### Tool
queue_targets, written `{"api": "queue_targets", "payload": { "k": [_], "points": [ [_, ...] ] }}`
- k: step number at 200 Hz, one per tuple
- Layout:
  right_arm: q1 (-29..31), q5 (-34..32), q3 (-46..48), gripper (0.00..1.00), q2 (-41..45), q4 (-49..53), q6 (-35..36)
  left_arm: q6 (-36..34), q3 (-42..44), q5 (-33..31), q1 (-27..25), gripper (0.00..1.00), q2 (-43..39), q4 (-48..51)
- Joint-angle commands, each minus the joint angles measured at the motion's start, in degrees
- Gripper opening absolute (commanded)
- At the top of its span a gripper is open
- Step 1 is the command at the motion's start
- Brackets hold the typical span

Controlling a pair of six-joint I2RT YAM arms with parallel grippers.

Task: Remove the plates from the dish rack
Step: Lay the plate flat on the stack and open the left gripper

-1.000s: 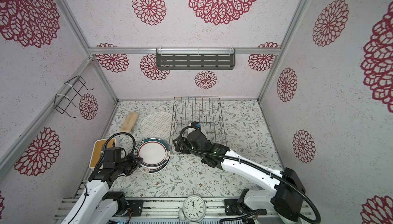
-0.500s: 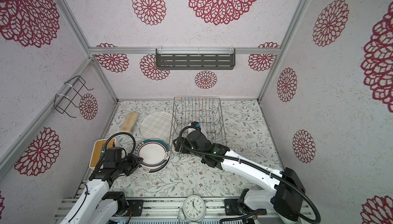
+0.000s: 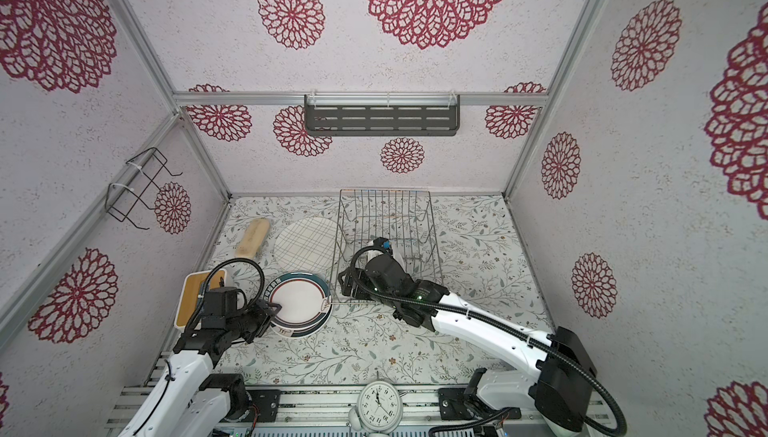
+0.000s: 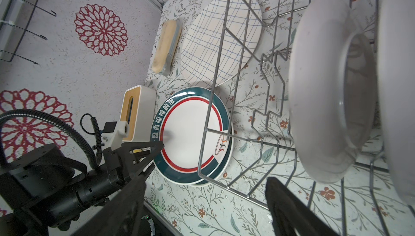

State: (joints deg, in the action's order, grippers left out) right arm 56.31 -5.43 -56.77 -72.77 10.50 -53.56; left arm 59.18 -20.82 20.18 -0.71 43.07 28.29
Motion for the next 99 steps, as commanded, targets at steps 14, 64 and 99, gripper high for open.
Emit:
{"api": "queue_targets", "payload": {
  "k": [14,64,99],
  "points": [
    [0.3,-1.1,-1.6,0.87,1.3,-0.1,1.4,-1.5,-1.1,-0.2,0.4,0.51,0.9,-0.6],
    [0.2,-1.2,-1.9,0.87,0.9,-0.2,1.6,-1.6,-1.3,-0.7,0.3,0.64,1.0,-0.2],
    [0.3,-1.0,-2.2,0.87,0.4,-0.2,1.8,-2.1,-1.8,-1.1,-0.4,0.71,2.0,0.3]
  ]
}}
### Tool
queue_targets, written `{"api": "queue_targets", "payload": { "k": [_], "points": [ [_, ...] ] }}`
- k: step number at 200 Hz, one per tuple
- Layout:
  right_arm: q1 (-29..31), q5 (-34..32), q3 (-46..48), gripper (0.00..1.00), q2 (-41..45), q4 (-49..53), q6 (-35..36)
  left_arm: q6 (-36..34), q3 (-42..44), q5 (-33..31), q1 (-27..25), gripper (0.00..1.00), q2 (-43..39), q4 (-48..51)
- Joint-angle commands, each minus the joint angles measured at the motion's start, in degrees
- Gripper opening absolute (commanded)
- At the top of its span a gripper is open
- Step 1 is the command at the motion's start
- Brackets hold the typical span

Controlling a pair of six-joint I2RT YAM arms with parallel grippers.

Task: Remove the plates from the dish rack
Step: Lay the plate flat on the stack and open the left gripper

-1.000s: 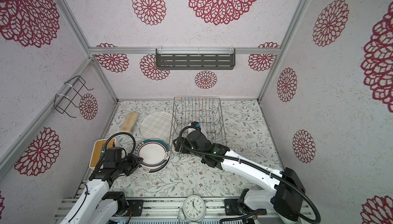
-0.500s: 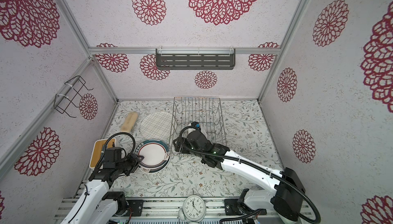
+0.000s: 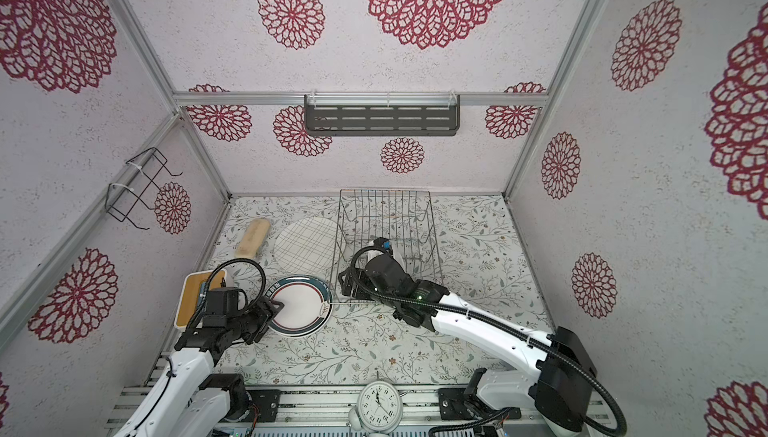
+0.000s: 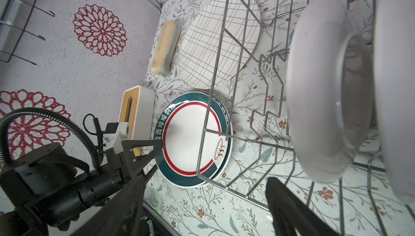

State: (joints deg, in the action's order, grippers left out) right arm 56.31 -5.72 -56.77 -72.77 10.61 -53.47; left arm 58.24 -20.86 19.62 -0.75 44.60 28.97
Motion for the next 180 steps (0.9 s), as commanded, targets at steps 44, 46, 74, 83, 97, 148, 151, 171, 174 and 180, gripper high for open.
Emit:
{"api": "queue_targets", "payload": {
  "k": [44,46,74,83,97,148,151,171,174,180],
  "points": [
    [0.3,-0.7,-2.5,0.87,0.3,-0.2,1.8,-2.1,-3.4,-4.2,-2.3,0.79,1.3,2.0],
    [0.3,-0.7,-2.5,0.88,0.2,-0.2,1.8,-2.1,-3.5,-4.4,-2.4,0.8,1.3,2.2],
    [0.3,-0.8,-2.6,0.87,0.3,0.0,2.1,-2.4,-4.1,-6.2,-3.3,0.88,2.2,3.1],
    [0.3,-0.8,-2.5,0.87,0.4,0.0,2.1,-2.4,-4.3,-7.0,-3.8,0.91,2.4,3.6],
    [0.3,-1.0,-2.4,0.87,0.7,0.1,2.1,-2.5,-4.5,-8.0,-4.2,0.96,2.6,4.2],
    [0.3,-1.3,-1.9,0.88,1.4,0.3,2.0,-2.5,-4.8,-9.3,-5.1,0.97,1.9,4.8],
    [0.3,-1.3,-1.9,0.88,1.4,0.2,2.1,-2.6,-4.8,-9.2,-5.2,0.97,1.8,4.7],
    [0.3,-1.4,-1.7,0.88,1.5,0.1,2.1,-2.6,-5.1,-8.4,-5.3,0.97,1.3,4.4],
    [0.3,-1.4,-1.6,0.88,1.5,0.2,2.1,-2.6,-5.2,-8.3,-5.3,0.97,1.2,4.3],
    [0.3,-1.4,-1.7,0.88,1.6,0.2,2.1,-2.7,-5.5,-8.1,-5.3,0.97,1.1,4.3]
  ]
}}
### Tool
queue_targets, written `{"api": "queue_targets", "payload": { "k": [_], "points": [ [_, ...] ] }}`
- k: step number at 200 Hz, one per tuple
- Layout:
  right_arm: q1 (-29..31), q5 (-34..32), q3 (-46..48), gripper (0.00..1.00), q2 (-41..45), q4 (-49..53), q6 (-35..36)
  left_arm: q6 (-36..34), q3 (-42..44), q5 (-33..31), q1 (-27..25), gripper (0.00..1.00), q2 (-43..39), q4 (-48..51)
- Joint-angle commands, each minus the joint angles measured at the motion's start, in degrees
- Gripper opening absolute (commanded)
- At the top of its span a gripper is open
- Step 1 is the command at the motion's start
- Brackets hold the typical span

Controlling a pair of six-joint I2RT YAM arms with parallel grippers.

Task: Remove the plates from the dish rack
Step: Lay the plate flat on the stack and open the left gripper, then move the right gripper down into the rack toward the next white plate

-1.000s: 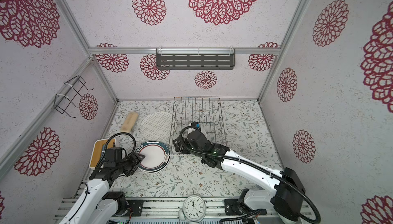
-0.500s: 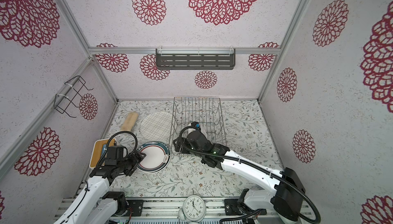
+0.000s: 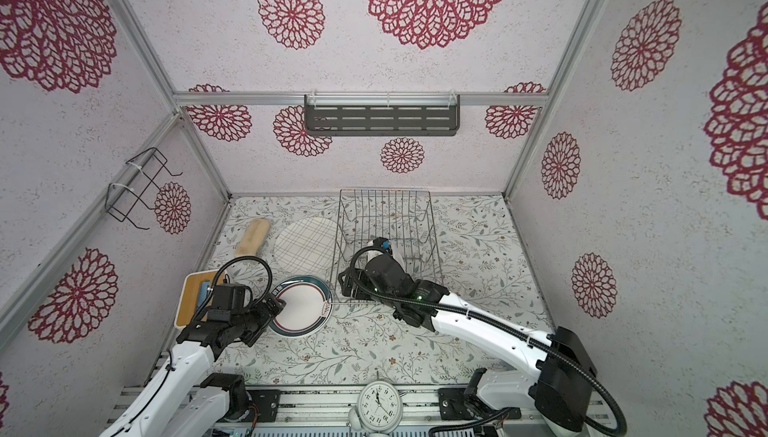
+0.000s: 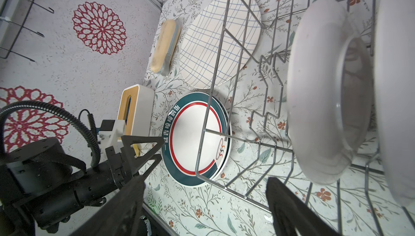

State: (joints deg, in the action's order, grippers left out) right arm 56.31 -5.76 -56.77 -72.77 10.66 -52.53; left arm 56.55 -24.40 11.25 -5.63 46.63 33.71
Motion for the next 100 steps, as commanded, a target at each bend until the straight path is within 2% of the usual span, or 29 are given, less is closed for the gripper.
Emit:
{"api": "queue_targets", "payload": {
  "k": [1,33,52,100],
  "points": [
    [0.3,-1.4,-1.7,0.88,1.6,0.1,1.1,-1.0,-1.9,0.3,-0.4,0.97,-1.0,-0.4],
    [0.3,-2.9,-2.0,0.88,1.8,1.3,1.3,-1.9,-4.1,0.3,-0.4,0.98,-2.0,0.9],
    [0.3,-5.9,-3.6,0.88,1.8,4.5,2.1,-2.7,-5.4,0.7,-0.4,0.98,-3.3,0.9],
    [0.9,-21.2,-11.3,0.88,-0.5,18.7,4.4,-3.8,-8.1,0.4,-0.4,0.99,-6.4,0.8]
  ]
}}
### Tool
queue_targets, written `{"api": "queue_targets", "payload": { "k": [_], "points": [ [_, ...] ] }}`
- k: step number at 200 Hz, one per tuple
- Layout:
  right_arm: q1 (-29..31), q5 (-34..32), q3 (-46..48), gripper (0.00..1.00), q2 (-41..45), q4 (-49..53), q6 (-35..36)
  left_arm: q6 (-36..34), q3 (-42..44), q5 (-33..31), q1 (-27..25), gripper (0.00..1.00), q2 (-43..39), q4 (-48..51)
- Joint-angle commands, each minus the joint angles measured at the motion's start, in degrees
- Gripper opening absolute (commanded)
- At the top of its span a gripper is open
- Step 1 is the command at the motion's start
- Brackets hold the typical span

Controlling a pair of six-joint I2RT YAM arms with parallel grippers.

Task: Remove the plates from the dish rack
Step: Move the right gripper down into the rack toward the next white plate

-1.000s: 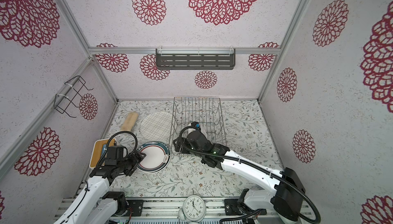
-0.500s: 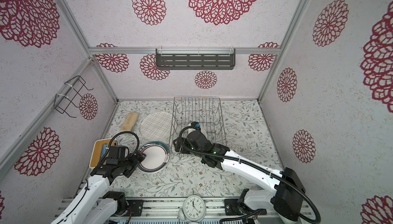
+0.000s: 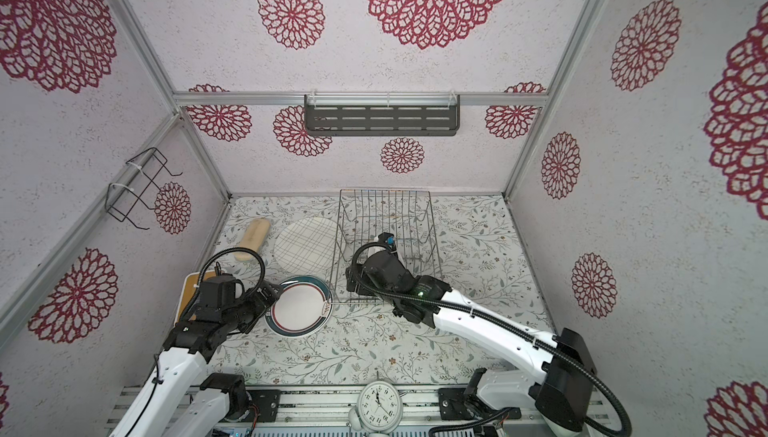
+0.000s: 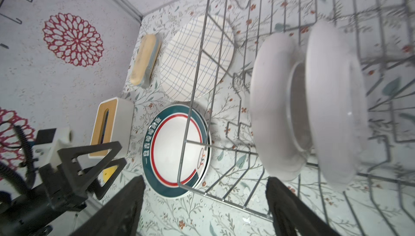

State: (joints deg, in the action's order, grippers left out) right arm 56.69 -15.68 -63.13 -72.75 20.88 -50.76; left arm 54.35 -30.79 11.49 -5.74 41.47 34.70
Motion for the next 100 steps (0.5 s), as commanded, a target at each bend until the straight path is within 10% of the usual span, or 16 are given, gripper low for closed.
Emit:
{"api": "queue_targets", "payload": {
  "k": [1,100],
  "points": [
    [0.6,-11.5,-5.2,0.88,-0.6,8.8,2.7,-1.6,-1.7,0.1,-0.3,0.99,-1.3,-0.2],
    [3.3,-31.6,-24.9,0.81,-20.1,34.9,3.1,-1.3,-3.3,1.9,-0.4,1.0,1.6,-3.8]
  ]
}}
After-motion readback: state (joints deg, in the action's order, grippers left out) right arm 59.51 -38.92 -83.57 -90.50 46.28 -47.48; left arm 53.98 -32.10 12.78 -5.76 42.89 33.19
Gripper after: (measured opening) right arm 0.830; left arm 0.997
